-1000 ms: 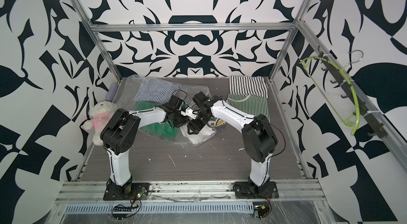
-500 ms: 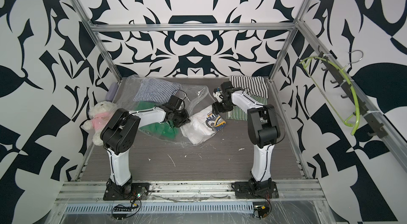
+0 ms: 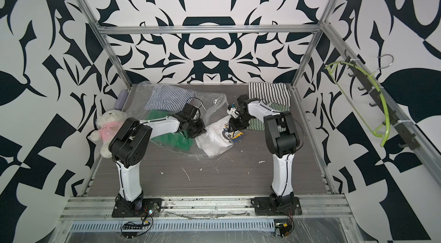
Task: Take the tank top out of the vacuum bag
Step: Take out the tank top from the vacuum bag.
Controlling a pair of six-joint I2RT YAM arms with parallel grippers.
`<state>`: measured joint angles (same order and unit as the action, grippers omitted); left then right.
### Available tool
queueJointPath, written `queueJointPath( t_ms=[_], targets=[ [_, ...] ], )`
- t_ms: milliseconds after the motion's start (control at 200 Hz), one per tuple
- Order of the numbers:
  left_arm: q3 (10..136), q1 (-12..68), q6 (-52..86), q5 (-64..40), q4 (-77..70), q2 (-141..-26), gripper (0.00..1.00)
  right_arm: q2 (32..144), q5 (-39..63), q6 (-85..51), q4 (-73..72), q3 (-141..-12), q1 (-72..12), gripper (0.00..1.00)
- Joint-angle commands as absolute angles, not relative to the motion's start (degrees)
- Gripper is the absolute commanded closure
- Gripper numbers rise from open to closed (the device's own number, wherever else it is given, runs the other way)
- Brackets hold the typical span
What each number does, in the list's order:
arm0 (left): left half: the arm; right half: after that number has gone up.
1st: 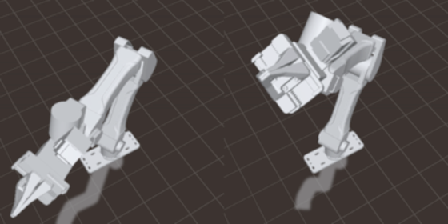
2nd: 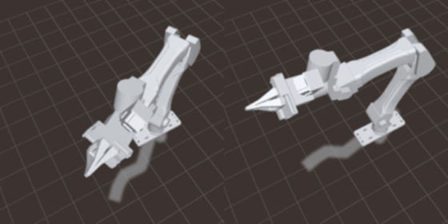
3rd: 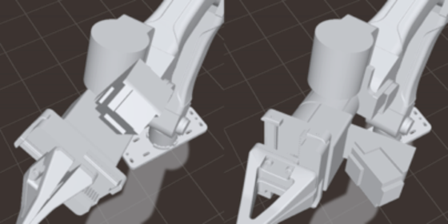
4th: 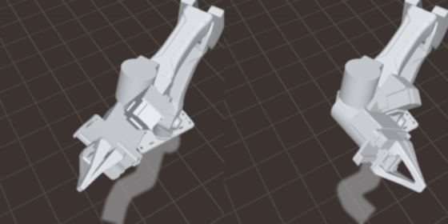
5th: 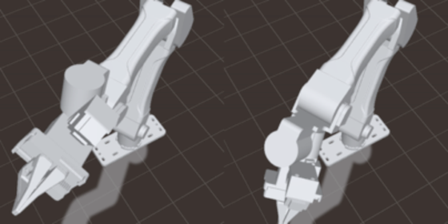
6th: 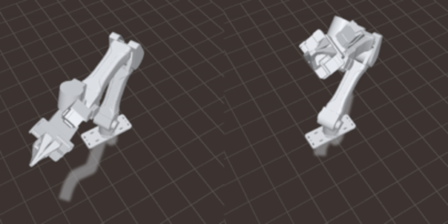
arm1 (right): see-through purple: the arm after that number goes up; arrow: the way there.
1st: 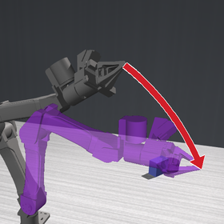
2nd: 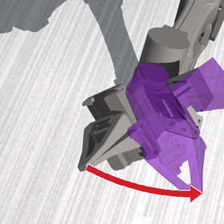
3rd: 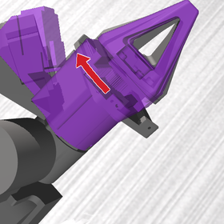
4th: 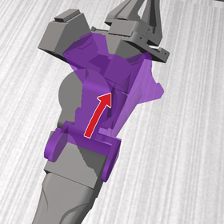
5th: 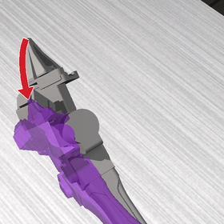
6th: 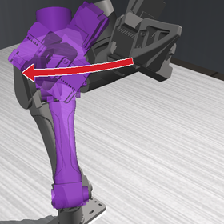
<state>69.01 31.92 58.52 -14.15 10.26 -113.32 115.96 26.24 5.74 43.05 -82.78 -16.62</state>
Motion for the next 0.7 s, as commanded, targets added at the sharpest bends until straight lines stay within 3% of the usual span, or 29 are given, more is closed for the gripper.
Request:
queueJointPath(
  t_ms=[0,35,345,695],
  targets=[
    [67.1,31.7,58.0,-10.5,16.8,-117.3,1.0,110.7,28.0,5.0,44.0,-81.5,-17.8,0.91],
    [67.0,31.7,58.1,-10.3,16.8,-117.1,1.0,109.5,27.2,4.5,43.3,-80.9,-17.8,1.0],
    [65.9,29.7,58.9,-7.3,17.0,-113.4,1.0,98.6,21.1,-0.7,35.6,-76.0,-17.8,1.0],
    [71.6,26.6,57.7,-7.4,19.1,-112.5,0.99,100.5,12.9,-1.5,38.5,-84.2,-16.5,1.0]
  ],
)
